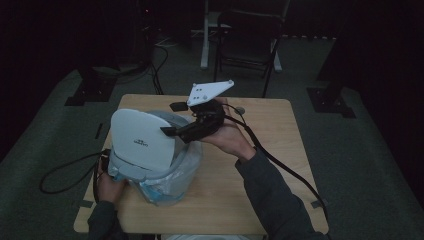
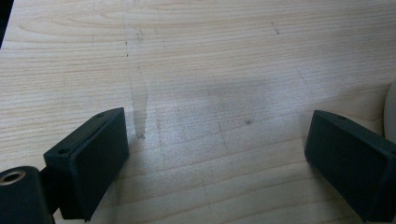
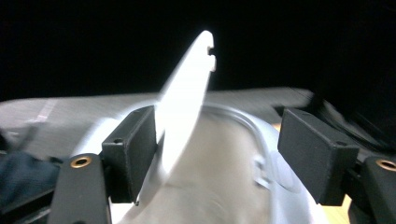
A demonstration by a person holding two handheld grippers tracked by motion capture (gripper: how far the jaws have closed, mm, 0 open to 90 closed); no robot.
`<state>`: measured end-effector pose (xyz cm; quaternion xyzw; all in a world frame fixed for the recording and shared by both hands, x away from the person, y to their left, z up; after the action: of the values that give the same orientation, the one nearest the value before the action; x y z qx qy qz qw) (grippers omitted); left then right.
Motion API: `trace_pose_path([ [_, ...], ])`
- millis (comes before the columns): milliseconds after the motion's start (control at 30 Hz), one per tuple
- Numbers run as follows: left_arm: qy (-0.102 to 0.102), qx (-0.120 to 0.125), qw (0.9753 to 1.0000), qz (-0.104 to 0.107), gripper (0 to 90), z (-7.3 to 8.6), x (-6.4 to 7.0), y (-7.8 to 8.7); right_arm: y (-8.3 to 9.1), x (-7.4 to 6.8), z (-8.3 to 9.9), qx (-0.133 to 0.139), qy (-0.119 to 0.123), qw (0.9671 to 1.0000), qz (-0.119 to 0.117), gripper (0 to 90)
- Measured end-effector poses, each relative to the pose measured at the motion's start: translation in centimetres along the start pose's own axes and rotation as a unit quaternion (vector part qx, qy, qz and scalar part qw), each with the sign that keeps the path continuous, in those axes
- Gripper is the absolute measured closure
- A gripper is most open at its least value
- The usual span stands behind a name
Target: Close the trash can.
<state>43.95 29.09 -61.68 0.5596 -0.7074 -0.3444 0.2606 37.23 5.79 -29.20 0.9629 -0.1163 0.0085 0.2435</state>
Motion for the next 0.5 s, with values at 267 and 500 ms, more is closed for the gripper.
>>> trace_pose_path([
  [267, 0.000, 0.000, 1.0000, 0.000, 6.9, 0.0, 0.0, 0.0, -2.9, 3.2, 1.8, -0.040, -0.009, 0.9972, 0.064, 28.9],
  [500, 0.000, 0.000, 1.0000, 0.000, 6.9, 0.0, 0.0, 0.0, -3.9, 5.3, 2.7, -0.058, -0.010, 0.9917, 0.115, 31.0],
])
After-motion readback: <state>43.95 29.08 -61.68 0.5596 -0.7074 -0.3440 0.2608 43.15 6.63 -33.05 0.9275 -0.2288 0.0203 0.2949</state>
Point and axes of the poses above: each handheld gripper's, and its own axes: y roughly backward along the jaws, z roughly out of its underside, x roughly to its right, the point moved 10 cm from there along -y, roughly forward along the jaws, and after that the axes turned 5 degrees about -x, right-handed, at the moved point
